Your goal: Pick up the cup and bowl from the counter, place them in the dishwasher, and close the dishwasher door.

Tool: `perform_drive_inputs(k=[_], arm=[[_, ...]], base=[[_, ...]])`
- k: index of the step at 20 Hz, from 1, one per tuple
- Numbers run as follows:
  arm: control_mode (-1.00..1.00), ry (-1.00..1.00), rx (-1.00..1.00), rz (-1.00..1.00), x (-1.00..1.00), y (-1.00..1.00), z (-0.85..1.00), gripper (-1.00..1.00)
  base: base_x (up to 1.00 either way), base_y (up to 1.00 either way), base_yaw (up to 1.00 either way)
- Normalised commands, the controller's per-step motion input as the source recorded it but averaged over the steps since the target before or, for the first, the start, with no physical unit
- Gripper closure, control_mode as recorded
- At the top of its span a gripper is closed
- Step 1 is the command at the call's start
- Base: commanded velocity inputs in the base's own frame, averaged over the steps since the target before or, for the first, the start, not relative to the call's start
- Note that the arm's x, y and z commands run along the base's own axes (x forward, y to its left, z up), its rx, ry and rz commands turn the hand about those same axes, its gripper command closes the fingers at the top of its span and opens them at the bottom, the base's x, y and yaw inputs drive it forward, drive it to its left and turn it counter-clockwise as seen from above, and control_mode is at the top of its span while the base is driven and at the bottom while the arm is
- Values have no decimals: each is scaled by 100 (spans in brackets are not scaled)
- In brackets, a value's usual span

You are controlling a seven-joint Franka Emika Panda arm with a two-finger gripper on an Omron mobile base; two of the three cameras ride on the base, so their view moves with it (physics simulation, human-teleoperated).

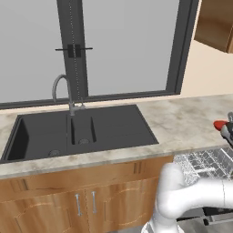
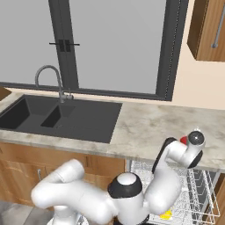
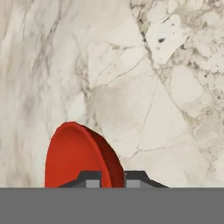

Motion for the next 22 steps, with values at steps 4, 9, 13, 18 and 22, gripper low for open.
perform_drive_inputs(k=[4, 9, 13, 18, 22], arm=[[-100, -12, 0, 0, -92, 17, 8, 100], [-100, -14, 0, 0, -95, 50, 12, 100], [-100, -5, -2, -1, -64, 35, 0, 100], [-100, 0, -2, 0, -48, 4, 0, 100], [-100, 1, -1, 0, -48, 0, -2, 100]], base=[[0, 0, 0], [0, 0, 0], [0, 0, 0], [0, 0, 0], [0, 0, 0]])
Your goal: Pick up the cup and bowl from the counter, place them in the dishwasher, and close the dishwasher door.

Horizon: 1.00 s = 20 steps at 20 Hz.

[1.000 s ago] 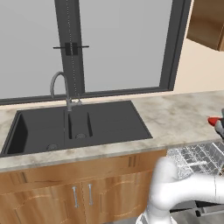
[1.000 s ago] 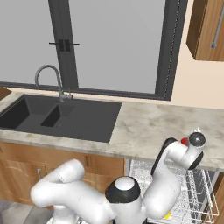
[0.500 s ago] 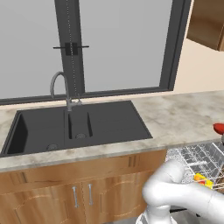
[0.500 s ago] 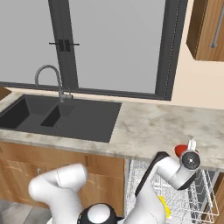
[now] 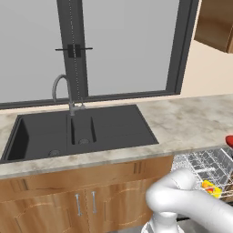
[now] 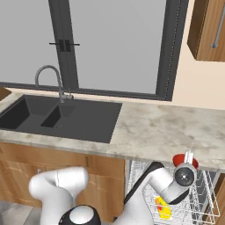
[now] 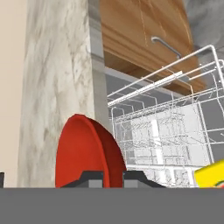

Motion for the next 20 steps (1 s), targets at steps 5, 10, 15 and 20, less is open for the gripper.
perform_drive_inputs(k=[5, 10, 15, 20], arm=[[-100, 0, 0, 0, -54, 0, -4, 100], [-100, 3, 0, 0, -33, 0, -25, 100], [-100, 4, 0, 0, -5, 2, -36, 100], [-100, 2, -1, 0, 7, 1, -29, 100]], base=[[0, 0, 0], [0, 0, 0], [0, 0, 0], [0, 0, 0]])
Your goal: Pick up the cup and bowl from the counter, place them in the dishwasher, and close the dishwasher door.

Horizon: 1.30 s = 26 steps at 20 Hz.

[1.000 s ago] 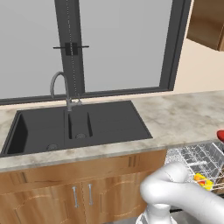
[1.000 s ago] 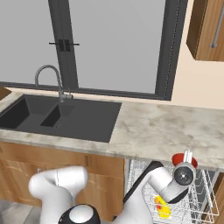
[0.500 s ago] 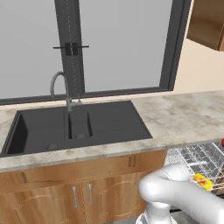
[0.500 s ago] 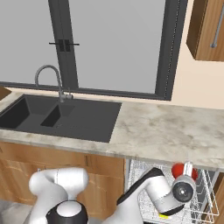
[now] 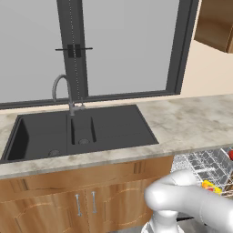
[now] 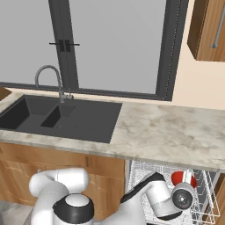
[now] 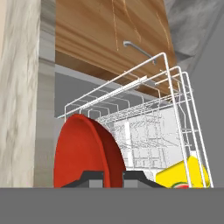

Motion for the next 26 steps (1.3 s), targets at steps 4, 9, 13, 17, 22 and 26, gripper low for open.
perform_drive_inputs(k=[4, 9, 13, 17, 22, 26], arm=[[-100, 1, 0, 0, 22, 0, -29, 100], [-100, 6, 0, 0, 30, 0, -55, 100], [-100, 3, 0, 0, 23, 0, -42, 100], [-100, 2, 0, 0, 19, 0, -35, 100], [-100, 0, 0, 0, 17, 0, -23, 100], [-100, 0, 0, 0, 27, 0, -27, 100]], base=[[0, 0, 0], [0, 0, 0], [0, 0, 0], [0, 0, 0], [0, 0, 0], [0, 0, 0]])
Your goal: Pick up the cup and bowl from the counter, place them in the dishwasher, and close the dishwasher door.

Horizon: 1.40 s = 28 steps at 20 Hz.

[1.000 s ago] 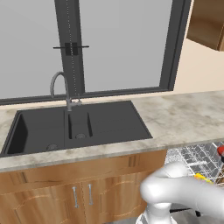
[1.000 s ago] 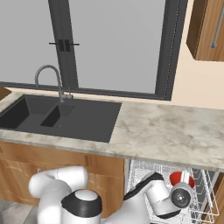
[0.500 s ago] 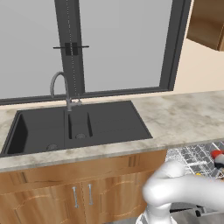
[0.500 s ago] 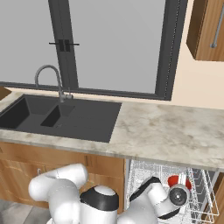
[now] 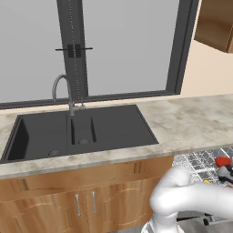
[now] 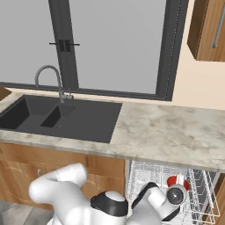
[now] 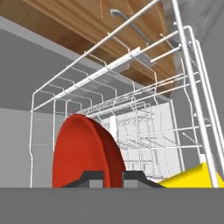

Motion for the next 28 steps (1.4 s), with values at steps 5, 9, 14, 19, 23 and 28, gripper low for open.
perform_drive_inputs(k=[5, 9, 14, 19, 23, 28], arm=[[-100, 1, 0, 0, 25, 0, -48, 100], [-100, 1, 0, 0, 20, -4, -50, 100], [-100, 0, 0, 0, 16, -11, -52, 100], [-100, 3, 0, 0, 10, -15, -71, -100], [-100, 0, -2, 0, -24, -19, -61, -100], [-100, -4, -4, 0, -50, -21, -36, -100]], base=[[0, 0, 0], [0, 0, 0], [0, 0, 0], [0, 0, 0], [0, 0, 0], [0, 0, 0]])
